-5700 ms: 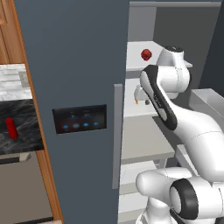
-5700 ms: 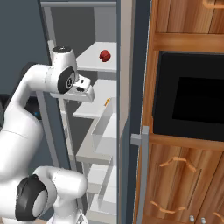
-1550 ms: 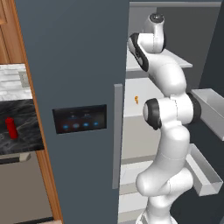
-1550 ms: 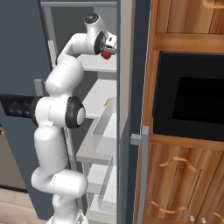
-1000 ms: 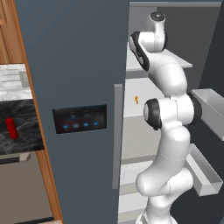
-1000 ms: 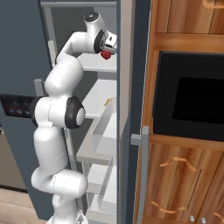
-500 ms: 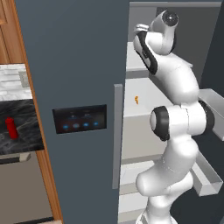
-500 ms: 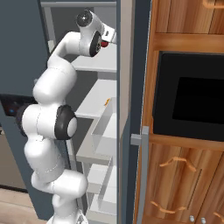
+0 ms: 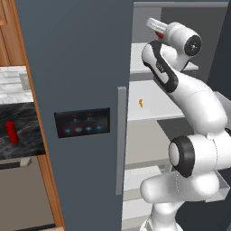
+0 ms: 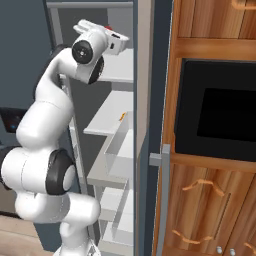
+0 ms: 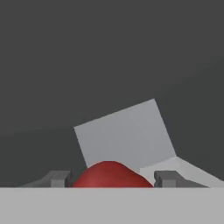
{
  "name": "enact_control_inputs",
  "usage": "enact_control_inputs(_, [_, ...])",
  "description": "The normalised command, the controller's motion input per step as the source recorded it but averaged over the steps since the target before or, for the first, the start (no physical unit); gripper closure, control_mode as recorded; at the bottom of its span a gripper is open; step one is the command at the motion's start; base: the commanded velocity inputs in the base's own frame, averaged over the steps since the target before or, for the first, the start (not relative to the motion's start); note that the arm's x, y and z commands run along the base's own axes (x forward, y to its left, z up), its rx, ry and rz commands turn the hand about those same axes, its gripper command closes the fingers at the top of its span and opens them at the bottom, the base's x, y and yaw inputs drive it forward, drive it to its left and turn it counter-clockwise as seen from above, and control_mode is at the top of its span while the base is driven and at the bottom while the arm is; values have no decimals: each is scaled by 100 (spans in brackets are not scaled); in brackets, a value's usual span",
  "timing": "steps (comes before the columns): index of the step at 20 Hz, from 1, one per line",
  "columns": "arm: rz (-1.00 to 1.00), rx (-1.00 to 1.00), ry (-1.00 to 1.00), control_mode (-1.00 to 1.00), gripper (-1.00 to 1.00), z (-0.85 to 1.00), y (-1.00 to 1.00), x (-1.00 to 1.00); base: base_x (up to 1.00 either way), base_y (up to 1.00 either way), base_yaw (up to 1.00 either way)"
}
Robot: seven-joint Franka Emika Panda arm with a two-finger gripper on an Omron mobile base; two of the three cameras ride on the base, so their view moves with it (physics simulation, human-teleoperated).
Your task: Place the ketchup and mustard from the counter to the top shelf of the fridge. If the existing items in the fridge are on the top shelf, move them to other shelves.
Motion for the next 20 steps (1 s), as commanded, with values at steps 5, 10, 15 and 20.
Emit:
enact_control_inputs(5, [12, 3, 2, -100, 100, 16, 0, -100, 0, 0, 0])
enact_control_inputs(10, [9, 1, 36, -100, 100, 1, 0, -100, 0, 0, 0])
enact_control_inputs(15, [7, -3, 61, -100, 100, -41, 7, -100, 0, 0, 0])
enact_control_inputs(20, [2, -21, 72, -100, 100, -97, 25, -87, 0, 0, 0])
